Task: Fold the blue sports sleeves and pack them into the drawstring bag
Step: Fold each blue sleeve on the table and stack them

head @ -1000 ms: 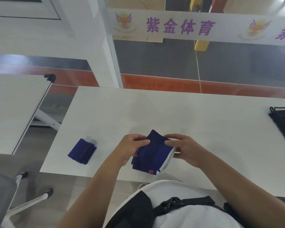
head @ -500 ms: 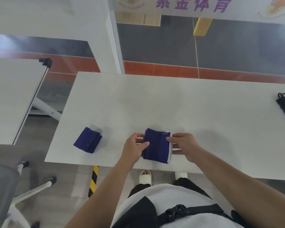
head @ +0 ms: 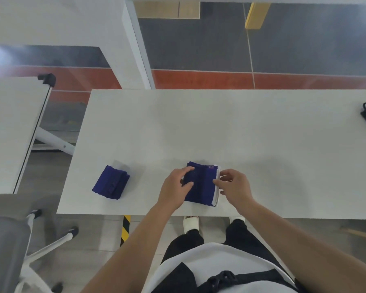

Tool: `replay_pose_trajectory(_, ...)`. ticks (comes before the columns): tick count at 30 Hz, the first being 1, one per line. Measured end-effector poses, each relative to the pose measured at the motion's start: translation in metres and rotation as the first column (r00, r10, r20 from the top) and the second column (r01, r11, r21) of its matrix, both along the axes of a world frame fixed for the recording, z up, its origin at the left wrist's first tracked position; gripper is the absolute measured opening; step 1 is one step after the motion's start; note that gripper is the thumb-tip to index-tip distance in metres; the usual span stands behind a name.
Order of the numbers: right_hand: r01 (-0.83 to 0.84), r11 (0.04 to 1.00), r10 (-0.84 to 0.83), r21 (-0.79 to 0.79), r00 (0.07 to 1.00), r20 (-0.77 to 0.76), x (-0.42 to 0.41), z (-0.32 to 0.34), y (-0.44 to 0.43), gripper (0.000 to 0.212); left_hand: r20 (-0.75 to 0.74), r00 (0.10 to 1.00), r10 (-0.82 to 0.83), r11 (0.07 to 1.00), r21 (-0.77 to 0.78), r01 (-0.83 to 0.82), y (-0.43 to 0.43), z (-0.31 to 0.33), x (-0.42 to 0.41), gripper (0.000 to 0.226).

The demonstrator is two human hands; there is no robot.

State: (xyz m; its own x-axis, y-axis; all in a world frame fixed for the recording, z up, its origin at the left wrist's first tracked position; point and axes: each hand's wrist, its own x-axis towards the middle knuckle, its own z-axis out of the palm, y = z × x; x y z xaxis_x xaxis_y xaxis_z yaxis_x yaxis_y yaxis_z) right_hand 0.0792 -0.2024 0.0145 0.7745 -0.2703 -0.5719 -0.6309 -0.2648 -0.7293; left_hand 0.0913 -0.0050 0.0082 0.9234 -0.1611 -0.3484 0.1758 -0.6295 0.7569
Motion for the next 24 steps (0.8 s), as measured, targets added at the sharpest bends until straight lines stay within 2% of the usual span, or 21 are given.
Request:
replay_pose_trajectory(3,0.024,0.999,-0.025,-0.045,0.999,-0.019,-0.001,-0.008,-0.001,0.009,0.029,0.999,-0.033,0.998,0.062,0.032,-0.003,-0.005,-0.001,0.047)
replay_pose_trajectory(10,0.063,0.998,-0.065,-0.020,0.990,-0.128,0.003,-0.012,-0.003,0.014,0.024,0.998,-0.058,0.990,0.130,0.054,-0.003,-0.020,-0.003,0.048)
replay_pose_trajectory(21,0.137,0.989,-0.123,0.052,0.969,-0.216,0.012,-0.012,-0.003,0.024,-0.089,0.996,-0.001,1.000,0.030,0.004,-0.006,-0.020,0.005,0.050)
replay_pose_trajectory(24,0.166,0.981,-0.137,0.103,0.960,-0.246,0.010,-0.011,-0.003,0.023,-0.159,0.986,0.042,0.996,-0.071,-0.054,-0.003,-0.015,0.005,0.052)
